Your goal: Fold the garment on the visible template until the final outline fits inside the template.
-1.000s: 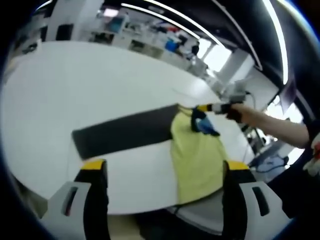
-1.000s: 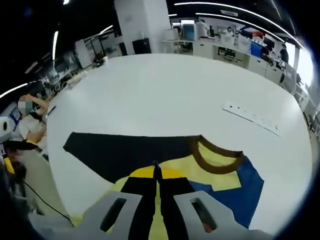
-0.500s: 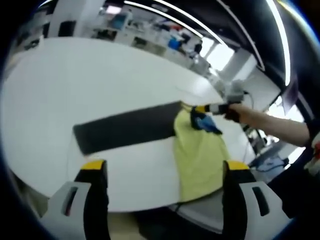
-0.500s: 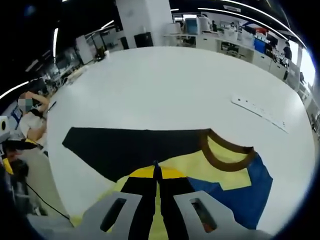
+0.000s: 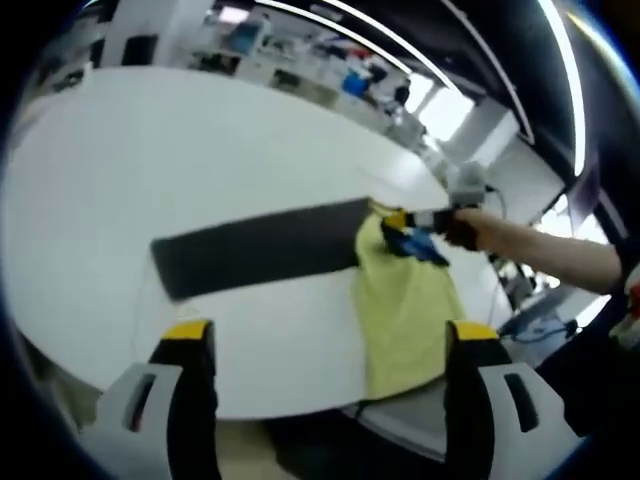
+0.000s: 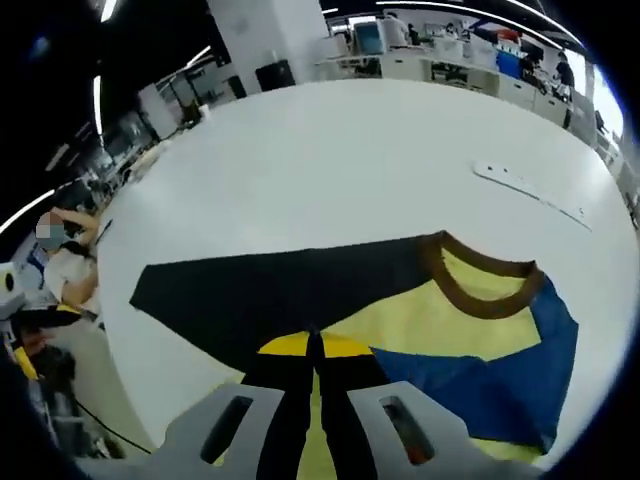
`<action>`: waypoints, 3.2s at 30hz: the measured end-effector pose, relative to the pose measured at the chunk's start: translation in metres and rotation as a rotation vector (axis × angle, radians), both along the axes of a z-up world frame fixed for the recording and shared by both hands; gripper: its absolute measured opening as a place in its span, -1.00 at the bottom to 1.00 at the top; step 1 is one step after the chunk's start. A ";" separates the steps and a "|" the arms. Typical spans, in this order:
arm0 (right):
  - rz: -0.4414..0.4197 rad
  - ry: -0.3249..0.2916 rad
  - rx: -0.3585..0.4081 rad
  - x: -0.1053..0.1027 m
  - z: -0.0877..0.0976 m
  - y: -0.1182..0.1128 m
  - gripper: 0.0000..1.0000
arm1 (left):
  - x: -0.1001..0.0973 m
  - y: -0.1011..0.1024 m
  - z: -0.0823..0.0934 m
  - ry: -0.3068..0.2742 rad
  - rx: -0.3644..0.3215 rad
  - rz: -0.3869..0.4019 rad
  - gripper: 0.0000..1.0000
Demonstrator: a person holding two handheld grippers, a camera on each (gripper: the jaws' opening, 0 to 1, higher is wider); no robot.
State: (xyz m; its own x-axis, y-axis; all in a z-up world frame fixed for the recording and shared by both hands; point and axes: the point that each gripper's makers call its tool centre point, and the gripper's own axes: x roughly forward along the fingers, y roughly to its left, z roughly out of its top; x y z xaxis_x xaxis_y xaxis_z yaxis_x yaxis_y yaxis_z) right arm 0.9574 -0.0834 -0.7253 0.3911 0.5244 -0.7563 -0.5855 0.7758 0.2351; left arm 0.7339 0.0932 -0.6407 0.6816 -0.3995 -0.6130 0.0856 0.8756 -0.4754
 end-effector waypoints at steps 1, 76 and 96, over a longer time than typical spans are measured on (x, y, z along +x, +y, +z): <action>0.003 -0.001 -0.001 -0.004 0.000 0.002 -0.96 | 0.000 0.000 -0.001 0.001 -0.001 -0.001 0.81; 0.271 -0.116 -0.101 -0.031 -0.018 0.022 -0.69 | 0.007 0.003 -0.007 0.007 0.001 -0.029 0.81; 0.389 -0.259 -0.067 -0.042 0.031 -0.020 -0.44 | 0.013 -0.029 0.001 -0.020 0.088 -0.200 0.90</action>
